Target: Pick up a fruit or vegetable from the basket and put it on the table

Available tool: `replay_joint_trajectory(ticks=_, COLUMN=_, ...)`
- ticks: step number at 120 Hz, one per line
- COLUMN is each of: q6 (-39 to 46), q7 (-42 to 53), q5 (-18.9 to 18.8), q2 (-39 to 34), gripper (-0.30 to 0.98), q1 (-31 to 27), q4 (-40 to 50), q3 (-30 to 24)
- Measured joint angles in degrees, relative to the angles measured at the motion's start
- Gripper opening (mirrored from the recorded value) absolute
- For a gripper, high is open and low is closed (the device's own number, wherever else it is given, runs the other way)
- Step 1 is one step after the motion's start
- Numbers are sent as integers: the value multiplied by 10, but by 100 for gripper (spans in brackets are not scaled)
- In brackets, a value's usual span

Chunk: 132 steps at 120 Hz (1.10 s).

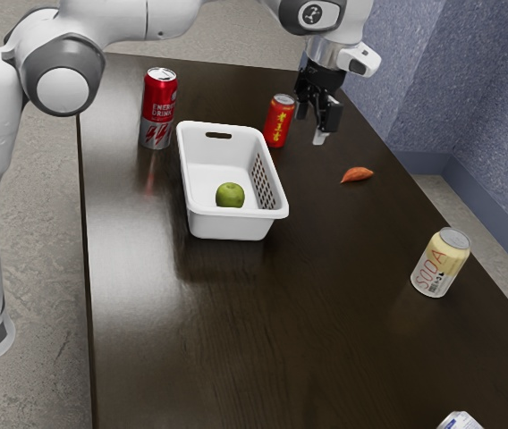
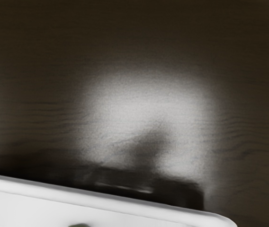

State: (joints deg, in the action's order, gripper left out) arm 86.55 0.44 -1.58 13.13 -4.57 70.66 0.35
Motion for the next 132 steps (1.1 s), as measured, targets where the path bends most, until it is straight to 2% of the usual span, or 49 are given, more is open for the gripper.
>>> replay_joint_trajectory(ticks=89, q6=0, q7=2, q5=5, q2=-27, gripper=69, q1=1, q4=23, q3=12)
replay_joint_trajectory(ticks=96, q6=0, q7=3, q5=1, q2=-52, gripper=69, q1=2, q4=69, q3=12)
replay_joint_trajectory(ticks=113, q6=22, q7=9, q5=-21, q2=-197, gripper=69, q1=6, q4=274, q3=17)
replay_joint_trajectory(ticks=132, q6=60, q7=41, q5=-32, q2=-219, gripper=69, q1=-1, q4=318, q3=29)
